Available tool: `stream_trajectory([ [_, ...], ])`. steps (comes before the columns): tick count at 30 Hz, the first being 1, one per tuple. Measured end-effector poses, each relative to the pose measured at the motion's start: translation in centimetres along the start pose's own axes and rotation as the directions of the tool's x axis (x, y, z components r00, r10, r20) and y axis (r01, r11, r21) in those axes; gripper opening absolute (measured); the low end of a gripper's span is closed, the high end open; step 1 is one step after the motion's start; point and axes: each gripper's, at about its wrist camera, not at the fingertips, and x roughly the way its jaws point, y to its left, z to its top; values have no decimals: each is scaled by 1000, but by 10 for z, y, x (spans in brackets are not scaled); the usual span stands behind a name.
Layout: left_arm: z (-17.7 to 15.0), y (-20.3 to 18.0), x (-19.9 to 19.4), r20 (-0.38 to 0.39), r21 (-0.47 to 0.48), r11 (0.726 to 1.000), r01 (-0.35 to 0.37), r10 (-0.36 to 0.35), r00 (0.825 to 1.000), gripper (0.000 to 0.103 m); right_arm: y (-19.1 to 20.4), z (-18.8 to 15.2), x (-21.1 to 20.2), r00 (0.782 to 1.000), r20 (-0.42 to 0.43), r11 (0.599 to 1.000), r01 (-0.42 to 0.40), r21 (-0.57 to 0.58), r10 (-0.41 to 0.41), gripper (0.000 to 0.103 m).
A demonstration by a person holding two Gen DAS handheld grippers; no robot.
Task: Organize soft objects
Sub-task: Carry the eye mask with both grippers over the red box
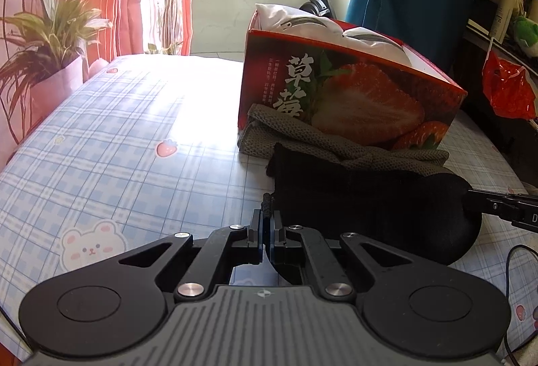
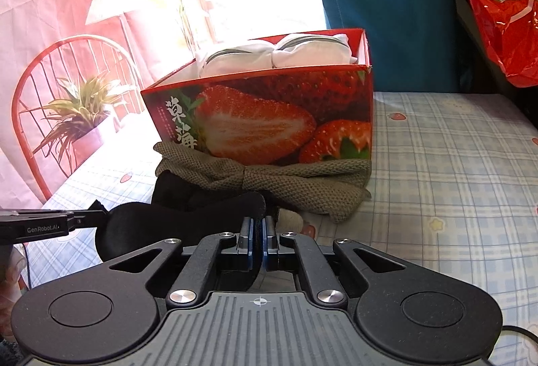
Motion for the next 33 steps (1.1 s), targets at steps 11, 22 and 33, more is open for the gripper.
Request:
stream_trajectory([
  [11, 0, 1, -6, 18, -4, 1000, -3, 3, 1000, 5, 0, -1, -6, 1000, 22, 1000, -2, 13, 1, 5],
  [22, 29, 0, -16, 114, 14, 1000, -7, 5, 993, 5, 6, 27, -15, 994, 105, 999, -13, -49, 18, 5],
  [33, 134, -24, -15, 318, 90, 996, -28, -3, 948, 5, 2, 121, -13, 968, 252, 994, 33, -105, -6, 5],
])
